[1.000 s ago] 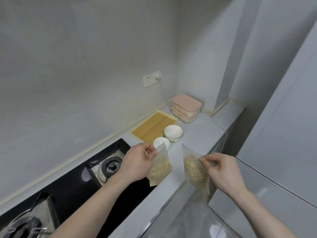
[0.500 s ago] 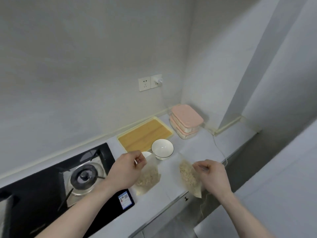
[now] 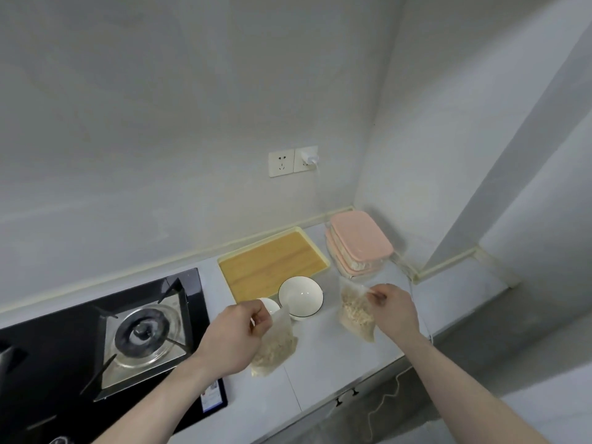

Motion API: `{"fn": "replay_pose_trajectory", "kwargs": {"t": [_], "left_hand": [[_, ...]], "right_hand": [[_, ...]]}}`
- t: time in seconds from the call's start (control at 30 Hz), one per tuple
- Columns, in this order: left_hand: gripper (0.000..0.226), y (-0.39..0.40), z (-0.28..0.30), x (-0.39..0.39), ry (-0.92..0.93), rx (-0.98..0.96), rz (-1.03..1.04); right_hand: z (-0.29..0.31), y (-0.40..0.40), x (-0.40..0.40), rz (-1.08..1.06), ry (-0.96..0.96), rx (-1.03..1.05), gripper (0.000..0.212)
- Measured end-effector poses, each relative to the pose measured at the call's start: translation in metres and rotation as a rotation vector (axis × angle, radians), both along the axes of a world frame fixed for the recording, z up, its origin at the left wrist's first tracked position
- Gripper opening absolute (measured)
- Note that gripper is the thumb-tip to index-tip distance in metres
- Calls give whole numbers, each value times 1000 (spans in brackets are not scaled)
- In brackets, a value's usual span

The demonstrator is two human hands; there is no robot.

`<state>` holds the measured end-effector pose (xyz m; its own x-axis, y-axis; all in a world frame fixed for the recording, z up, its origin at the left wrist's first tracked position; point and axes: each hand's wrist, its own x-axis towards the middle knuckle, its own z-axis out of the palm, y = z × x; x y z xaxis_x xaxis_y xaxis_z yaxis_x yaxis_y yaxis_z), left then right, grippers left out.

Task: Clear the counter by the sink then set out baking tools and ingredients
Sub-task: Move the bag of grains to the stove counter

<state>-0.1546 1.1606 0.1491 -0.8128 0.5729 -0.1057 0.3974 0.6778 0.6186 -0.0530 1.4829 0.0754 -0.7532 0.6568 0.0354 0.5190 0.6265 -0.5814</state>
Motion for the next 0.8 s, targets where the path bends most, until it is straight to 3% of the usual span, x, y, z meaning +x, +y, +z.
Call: {"fn": "replay_pose_trajectory", "kwargs": {"t": [0.37, 0.8], "left_hand": [[14, 25, 8, -7, 16, -7, 33], [16, 65, 2, -19, -11, -32, 92]], "right_hand": [[-27, 66, -42, 35, -118, 31, 19], [-45, 89, -86, 108, 17, -11, 13]]}}
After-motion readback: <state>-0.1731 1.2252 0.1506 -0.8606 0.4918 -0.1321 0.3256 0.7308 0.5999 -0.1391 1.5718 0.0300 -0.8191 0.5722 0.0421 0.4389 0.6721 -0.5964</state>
